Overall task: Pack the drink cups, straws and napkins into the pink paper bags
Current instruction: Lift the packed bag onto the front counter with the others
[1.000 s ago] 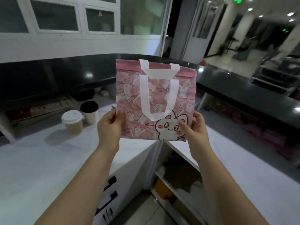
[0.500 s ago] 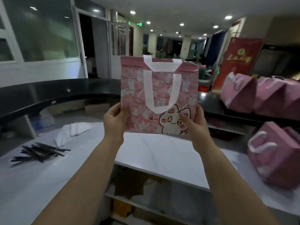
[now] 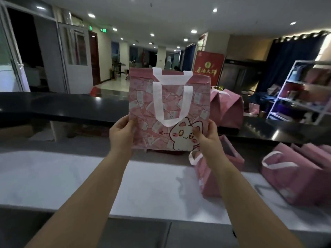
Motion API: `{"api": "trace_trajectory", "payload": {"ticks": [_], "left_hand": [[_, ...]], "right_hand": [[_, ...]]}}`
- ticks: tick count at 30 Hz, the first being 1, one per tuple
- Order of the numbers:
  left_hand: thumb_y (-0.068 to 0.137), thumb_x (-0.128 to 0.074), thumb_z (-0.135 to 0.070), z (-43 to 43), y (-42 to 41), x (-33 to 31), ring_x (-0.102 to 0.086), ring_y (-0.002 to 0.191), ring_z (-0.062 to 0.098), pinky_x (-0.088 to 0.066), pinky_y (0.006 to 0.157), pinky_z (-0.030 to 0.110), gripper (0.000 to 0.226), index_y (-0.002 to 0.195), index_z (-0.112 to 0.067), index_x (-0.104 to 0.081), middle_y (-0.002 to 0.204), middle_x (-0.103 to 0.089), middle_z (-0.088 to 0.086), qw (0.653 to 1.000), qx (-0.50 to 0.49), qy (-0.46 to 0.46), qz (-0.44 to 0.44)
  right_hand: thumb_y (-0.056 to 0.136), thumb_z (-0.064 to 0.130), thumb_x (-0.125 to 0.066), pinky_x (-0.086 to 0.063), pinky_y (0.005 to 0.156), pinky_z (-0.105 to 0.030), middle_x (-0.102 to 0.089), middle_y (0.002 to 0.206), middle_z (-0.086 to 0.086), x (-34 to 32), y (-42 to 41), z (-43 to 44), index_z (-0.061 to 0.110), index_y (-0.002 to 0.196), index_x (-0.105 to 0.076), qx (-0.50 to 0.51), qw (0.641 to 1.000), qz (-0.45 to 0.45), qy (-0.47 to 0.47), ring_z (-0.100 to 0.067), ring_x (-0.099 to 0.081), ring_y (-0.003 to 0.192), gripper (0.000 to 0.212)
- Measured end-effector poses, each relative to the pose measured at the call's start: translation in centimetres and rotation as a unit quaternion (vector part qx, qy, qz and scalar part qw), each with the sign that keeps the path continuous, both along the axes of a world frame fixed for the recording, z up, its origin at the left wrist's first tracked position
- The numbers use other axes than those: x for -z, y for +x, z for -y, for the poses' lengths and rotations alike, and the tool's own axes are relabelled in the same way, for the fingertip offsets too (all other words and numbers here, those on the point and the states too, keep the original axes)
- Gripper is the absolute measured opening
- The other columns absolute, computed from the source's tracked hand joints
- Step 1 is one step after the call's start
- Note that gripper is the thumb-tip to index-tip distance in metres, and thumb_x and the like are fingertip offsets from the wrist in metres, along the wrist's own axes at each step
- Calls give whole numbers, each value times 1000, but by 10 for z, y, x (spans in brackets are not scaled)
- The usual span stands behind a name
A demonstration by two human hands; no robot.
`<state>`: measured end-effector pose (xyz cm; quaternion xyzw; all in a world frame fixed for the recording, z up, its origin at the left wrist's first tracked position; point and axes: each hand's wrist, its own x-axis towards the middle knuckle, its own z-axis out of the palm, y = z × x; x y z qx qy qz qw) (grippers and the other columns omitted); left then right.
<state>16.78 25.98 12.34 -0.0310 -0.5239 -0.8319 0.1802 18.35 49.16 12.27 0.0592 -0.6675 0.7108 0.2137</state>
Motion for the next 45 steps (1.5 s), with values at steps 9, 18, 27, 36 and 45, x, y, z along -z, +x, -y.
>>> {"api": "trace_trajectory", "payload": {"ticks": [9,18,27,36,45], "left_hand": [[94,-65,-21,-90,-60,-19,-71,88,10,-60,78,29,6,95,-23,-71,97,-73,-2,994,-93,49,15],[92,-67,-18,-93,-133,-8,-72,93,13,-59,84,36,12,101,-16,-75,92,-76,-4,984,-152,87,-5],[92,-67,-23,-46,-257,9,-70,95,15,-57,90,40,20,101,-7,-75,95,-75,4,985,-171,28,3],[89,-70,-17,-69,-360,56,-69,99,16,-54,95,43,12,99,-15,-77,98,-76,-1,993,-82,1,79],[84,-75,-16,-60,-375,84,-64,107,9,-54,91,29,19,100,-28,-73,113,-67,-7,988,-65,-142,15]], "right_hand": [[93,24,-61,-3,120,-39,2,163,-6,-7,-91,-57,18,156,0,170,918,63,352,-29,1,149,88],[80,32,-75,-28,117,-46,0,162,14,21,-167,13,56,146,2,-165,953,110,227,-15,-14,148,105],[63,16,-89,-32,116,-42,-2,161,19,20,-294,66,50,149,10,-223,940,124,227,-13,-15,147,135],[73,12,-84,-49,75,-8,-25,150,10,53,-387,56,34,153,10,-173,954,160,183,-7,-35,129,126],[81,21,-73,-38,107,-29,-28,154,8,94,-409,41,36,154,4,-90,961,195,172,-8,-35,134,107]]}}
